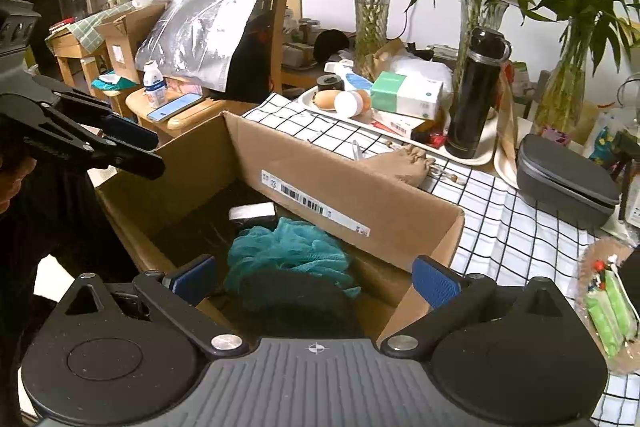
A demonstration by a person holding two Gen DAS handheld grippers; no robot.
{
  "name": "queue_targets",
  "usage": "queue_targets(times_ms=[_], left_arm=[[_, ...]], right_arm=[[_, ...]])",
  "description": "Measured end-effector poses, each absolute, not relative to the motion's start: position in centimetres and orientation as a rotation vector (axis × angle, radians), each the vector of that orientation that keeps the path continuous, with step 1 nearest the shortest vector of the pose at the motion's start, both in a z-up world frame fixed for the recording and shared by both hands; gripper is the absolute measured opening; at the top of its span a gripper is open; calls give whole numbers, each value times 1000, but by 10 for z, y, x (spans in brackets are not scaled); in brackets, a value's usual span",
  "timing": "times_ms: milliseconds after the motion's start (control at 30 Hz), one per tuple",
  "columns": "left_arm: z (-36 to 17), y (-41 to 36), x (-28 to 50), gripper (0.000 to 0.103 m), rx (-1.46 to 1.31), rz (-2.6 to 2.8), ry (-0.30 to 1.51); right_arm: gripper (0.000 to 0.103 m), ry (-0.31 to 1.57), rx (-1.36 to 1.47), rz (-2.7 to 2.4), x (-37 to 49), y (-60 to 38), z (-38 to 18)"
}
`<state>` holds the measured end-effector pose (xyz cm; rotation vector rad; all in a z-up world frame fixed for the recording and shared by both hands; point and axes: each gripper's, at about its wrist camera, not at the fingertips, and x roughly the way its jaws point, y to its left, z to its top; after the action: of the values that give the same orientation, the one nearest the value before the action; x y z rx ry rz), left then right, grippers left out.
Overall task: Organize soft objects
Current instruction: 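Open the right gripper to drop the foam half-disc while the left drops the earphones, then withdraw both grippers from the box back over the table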
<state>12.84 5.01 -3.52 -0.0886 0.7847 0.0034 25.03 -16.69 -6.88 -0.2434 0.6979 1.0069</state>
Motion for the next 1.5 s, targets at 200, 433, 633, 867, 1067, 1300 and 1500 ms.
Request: queue_targets(times_ms=[200, 433, 633, 867, 1067, 1300, 1500], left_arm=[[-29, 53, 131, 49, -93, 8, 760], [-25, 53, 133, 49, -58, 3, 739], [-26, 55, 134, 49, -106, 6, 745], [-11, 52, 133, 49, -88, 23, 739], [-9, 56, 143, 49, -99, 15, 739], [-16, 75, 154, 49, -128, 10, 722], [-24, 97, 169, 49, -120, 8, 727]], right_arm=[[103, 703, -195, 931, 261, -172, -69], [103, 707, -126, 871, 273, -179, -68], [103, 716, -142, 856, 277, -175, -73], [103, 724, -111, 838, 284, -173, -74], [103, 727, -72, 812, 289, -172, -72], [103, 720, -47, 806, 299, -172, -72], [103, 719, -44, 792, 304, -173, -72]])
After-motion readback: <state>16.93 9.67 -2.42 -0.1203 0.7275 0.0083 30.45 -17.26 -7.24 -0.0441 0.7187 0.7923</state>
